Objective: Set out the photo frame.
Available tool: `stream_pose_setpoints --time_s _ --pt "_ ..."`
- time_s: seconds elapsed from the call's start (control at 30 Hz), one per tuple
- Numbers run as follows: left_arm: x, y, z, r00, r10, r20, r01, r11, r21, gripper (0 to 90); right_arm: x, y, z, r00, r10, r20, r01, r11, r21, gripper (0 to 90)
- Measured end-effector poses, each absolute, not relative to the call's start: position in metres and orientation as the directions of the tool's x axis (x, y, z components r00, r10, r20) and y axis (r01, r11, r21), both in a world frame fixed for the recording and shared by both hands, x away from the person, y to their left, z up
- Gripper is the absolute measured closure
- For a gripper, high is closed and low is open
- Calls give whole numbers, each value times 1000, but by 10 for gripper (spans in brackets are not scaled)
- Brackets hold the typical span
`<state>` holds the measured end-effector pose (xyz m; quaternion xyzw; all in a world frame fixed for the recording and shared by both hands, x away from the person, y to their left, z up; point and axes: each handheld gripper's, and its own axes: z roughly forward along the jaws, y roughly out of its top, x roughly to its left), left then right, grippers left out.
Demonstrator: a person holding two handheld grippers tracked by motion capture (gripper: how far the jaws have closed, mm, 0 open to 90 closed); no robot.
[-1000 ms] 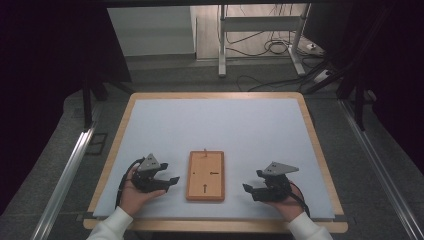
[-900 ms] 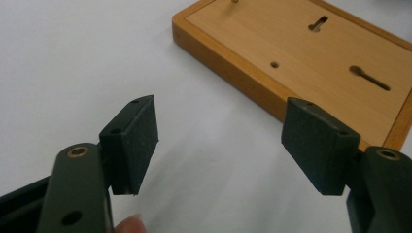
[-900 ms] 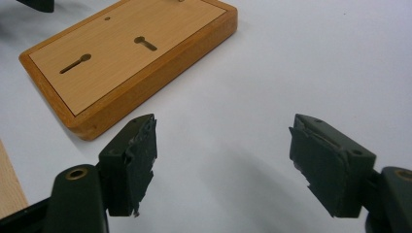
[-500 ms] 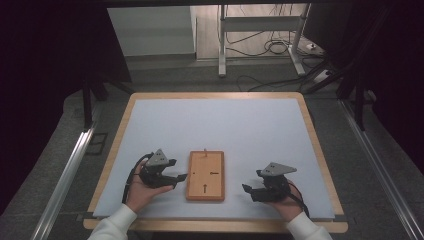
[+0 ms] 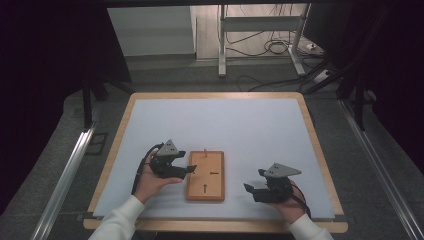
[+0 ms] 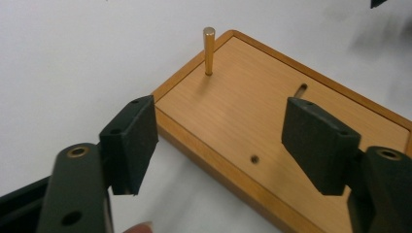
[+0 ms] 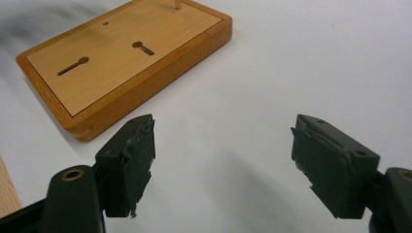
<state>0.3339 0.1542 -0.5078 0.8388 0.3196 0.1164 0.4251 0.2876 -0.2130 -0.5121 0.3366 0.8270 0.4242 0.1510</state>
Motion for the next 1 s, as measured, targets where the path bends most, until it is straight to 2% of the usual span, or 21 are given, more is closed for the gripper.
stream_pose_setpoints --time_s 0.37,0.8,1.0 --pt "347 143 -509 780 624 -59 426 -459 780 323 288 -215 -512 -723 691 17 419 419 805 243" --pt "371 128 -507 803 590 -85 409 -441 799 352 288 -206 -512 -730 683 2 400 425 812 243" --pt "378 118 -510 812 578 -84 409 -461 787 427 288 -203 -514 -739 674 -5 395 439 807 243"
